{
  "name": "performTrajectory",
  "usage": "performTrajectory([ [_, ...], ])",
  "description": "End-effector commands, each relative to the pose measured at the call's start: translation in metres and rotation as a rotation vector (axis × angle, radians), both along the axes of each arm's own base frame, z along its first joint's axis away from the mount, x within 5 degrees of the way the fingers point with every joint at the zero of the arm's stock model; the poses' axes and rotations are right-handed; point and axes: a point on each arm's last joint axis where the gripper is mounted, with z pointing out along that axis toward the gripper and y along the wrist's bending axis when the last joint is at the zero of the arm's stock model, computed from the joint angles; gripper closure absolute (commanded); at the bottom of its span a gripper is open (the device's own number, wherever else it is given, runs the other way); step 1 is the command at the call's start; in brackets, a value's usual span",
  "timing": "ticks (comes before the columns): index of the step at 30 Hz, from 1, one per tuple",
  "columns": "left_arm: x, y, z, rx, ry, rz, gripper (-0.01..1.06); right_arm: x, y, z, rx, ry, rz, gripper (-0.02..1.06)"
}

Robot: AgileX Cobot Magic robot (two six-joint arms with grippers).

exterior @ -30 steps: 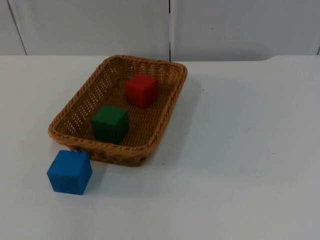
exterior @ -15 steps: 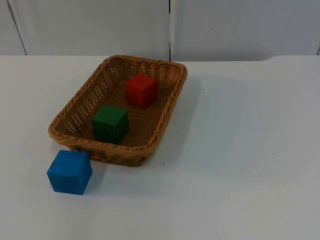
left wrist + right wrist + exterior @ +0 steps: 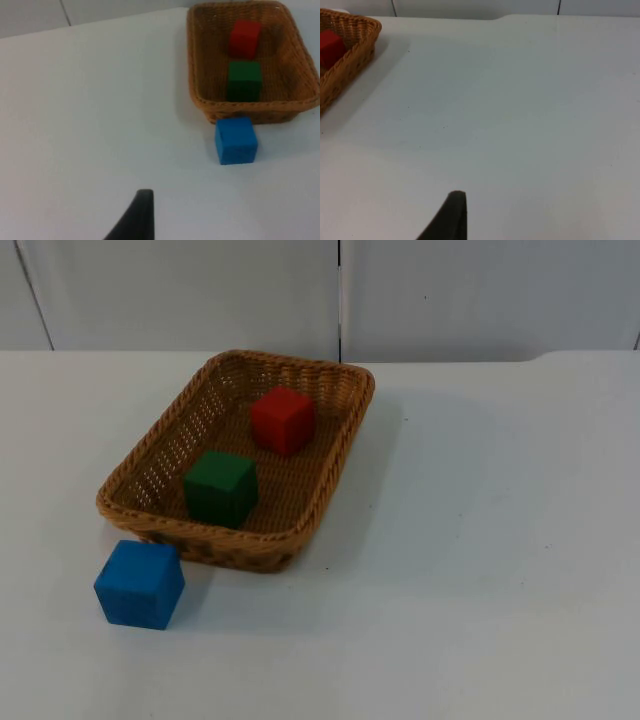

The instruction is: Pick up one cube with each hand and place exactly two cubes into the same basket, leaving the remaining cube outside.

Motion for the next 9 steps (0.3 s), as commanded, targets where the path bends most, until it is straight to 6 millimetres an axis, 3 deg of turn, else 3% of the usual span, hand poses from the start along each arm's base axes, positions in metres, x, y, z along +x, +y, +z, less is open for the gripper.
performTrajectory([
  [1,0.0002,0.0000,-0.0001,-0.003,-0.011,0.066,0.00,-0.0002,-0.0002,-0.0003,0.001,-0.006,-0.010,-0.01],
  [9,0.0000,-0.0007,-0.0001,-0.002,-0.011,0.190,0.00,-0.0002,-0.0002,-0.0003,0.001,-0.006,-0.010,-0.01],
])
